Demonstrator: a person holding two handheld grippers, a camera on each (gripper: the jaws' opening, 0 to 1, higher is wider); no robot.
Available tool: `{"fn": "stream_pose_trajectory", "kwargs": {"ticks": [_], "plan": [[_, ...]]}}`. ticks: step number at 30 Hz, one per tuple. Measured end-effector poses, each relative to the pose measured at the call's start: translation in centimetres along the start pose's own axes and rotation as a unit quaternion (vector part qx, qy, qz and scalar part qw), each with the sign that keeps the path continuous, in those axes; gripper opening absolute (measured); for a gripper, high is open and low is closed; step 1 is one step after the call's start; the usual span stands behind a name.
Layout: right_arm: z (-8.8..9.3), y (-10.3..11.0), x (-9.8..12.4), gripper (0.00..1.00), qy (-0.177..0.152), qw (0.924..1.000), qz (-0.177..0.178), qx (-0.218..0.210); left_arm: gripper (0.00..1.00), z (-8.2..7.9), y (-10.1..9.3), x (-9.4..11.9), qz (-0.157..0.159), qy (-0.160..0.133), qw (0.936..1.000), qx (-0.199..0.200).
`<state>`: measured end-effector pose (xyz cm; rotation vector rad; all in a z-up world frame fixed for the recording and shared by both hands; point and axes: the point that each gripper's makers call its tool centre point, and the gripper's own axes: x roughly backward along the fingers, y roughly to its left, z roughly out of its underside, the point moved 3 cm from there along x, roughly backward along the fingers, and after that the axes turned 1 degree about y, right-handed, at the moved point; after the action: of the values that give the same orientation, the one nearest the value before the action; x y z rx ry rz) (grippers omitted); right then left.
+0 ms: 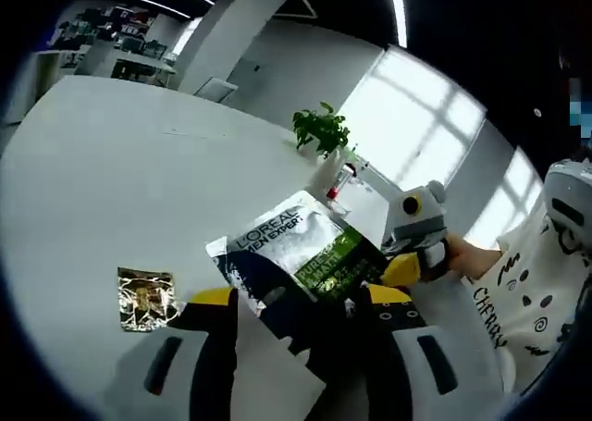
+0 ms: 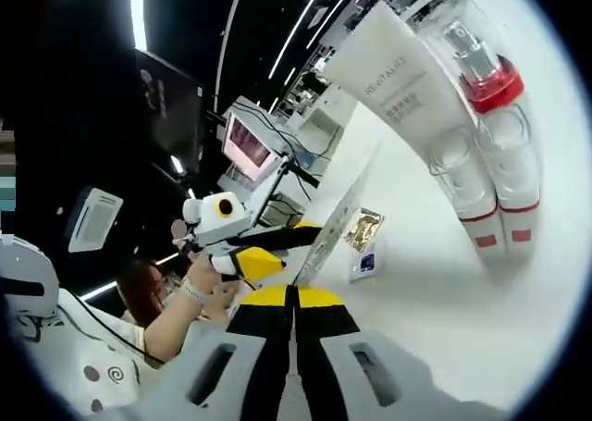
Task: Arrange the skincare products in the storage area until every visible bottle or jar stands upright without overlapping.
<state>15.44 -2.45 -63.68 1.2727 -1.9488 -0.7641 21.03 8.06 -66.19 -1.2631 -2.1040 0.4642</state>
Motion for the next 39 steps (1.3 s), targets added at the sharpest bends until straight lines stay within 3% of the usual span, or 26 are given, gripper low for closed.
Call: {"fn": "stream_pose_trajectory", "kwargs": {"ticks": [3,5,10,15,19,23,27,31,39], "plan": [[0.1,0.7,0.3,0.01,0.008,0.9998,-0.011,0.011,0.48,-0.2,-0.1,-0.2,0.027,-0.009,0.9994,0.020],[0.2,1.1,0.6,0.01,0.014,0.9995,-0.018,0.023,0.48,-0.7,-0.9,-0.3,0.063,-0.027,0.9972,0.031],[0.2,2.0,1.4,0.01,0.015,0.9981,-0.045,0.038,0.49,-1.0,-0.4,-0.6,0.079,-0.039,0.9945,0.056],[0.4,2.8,1.7,0.01,0.024,0.9964,-0.055,0.060,0.45,-1.1,-1.0,-1.1,0.123,-0.041,0.9885,0.077],[0.4,3.0,1.7,0.01,0.026,0.9960,-0.060,0.062,0.32,-1.1,-0.9,-1.5,0.120,-0.038,0.9883,0.085],[0.3,2.9,1.8,0.01,0.028,0.9960,-0.060,0.060,0.27,-1.6,-1.0,-1.3,0.127,-0.048,0.9868,0.087],[0.6,2.4,2.1,0.01,0.035,0.9964,-0.053,0.057,0.14,-2.2,-0.5,-0.8,0.127,-0.062,0.9846,0.103],[0.6,1.8,2.2,0.01,0.033,0.9971,-0.048,0.050,0.10,-2.7,-0.9,-0.6,0.129,-0.073,0.9842,0.097],[0.9,-0.1,2.1,0.01,0.039,0.9983,-0.020,0.037,0.00,-3.3,-0.1,-0.8,0.100,-0.071,0.9889,0.084]]}}
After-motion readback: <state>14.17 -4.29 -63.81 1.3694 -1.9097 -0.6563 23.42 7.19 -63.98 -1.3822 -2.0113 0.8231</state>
